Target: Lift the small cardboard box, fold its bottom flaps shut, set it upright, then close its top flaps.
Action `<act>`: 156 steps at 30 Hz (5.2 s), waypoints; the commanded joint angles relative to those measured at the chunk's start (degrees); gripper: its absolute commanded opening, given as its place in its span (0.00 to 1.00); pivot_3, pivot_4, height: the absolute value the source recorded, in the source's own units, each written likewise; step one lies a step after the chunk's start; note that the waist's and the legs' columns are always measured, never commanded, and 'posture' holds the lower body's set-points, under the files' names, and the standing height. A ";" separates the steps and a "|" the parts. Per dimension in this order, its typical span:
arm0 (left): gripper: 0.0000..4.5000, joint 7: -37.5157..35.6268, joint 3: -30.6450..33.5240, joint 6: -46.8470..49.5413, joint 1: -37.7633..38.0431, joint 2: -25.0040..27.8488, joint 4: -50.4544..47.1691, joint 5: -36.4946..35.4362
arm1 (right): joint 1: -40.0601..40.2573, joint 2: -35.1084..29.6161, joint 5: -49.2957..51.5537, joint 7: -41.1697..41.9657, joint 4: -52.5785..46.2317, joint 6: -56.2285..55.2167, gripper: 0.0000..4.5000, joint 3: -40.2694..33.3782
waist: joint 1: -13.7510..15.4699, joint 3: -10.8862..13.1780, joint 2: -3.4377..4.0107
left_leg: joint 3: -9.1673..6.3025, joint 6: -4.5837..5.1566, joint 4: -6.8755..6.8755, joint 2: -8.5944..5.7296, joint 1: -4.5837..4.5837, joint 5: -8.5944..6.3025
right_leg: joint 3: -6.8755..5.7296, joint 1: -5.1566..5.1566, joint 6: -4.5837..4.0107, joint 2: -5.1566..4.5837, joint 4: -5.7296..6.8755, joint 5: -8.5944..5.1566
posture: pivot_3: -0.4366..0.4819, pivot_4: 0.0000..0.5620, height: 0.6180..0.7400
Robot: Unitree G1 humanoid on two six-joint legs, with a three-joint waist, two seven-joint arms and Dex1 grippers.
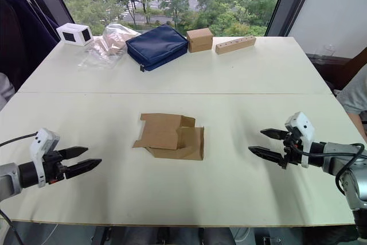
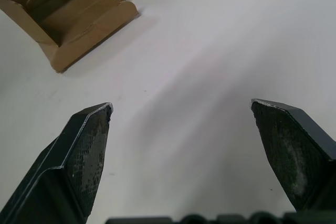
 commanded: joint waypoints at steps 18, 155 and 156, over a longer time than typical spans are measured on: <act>1.00 0.94 2.32 -3.20 -0.96 0.05 0.21 1.92 | -3.02 1.00 0.11 -2.73 -3.29 1.33 0.98 0.12 | -0.03 0.00 0.00 | 0.00 0.00 0.00 0.00 0.00 0.00 | 0.00 0.00 0.02 0.00 0.01 0.01 | 0.48 0.27 1.00; 0.00 -24.09 -19.33 7.21 -72.28 -14.48 27.79 -0.43 | -43.48 26.76 19.81 -48.93 -15.82 4.38 0.01 7.97 | 0.02 0.01 -0.15 | -0.02 0.02 1.04 0.03 -0.83 0.03 | -0.08 -0.66 0.14 0.29 0.96 0.05 | 0.48 0.27 1.00; 0.00 -24.11 -19.38 7.21 -72.21 -14.43 27.72 -0.52 | -43.41 26.77 19.31 -48.13 -15.67 4.60 0.01 8.52 | -0.01 0.01 -0.15 | -0.02 0.02 1.04 0.03 -0.85 0.03 | -0.07 -0.68 0.14 0.29 0.97 0.05 | 0.48 0.27 1.00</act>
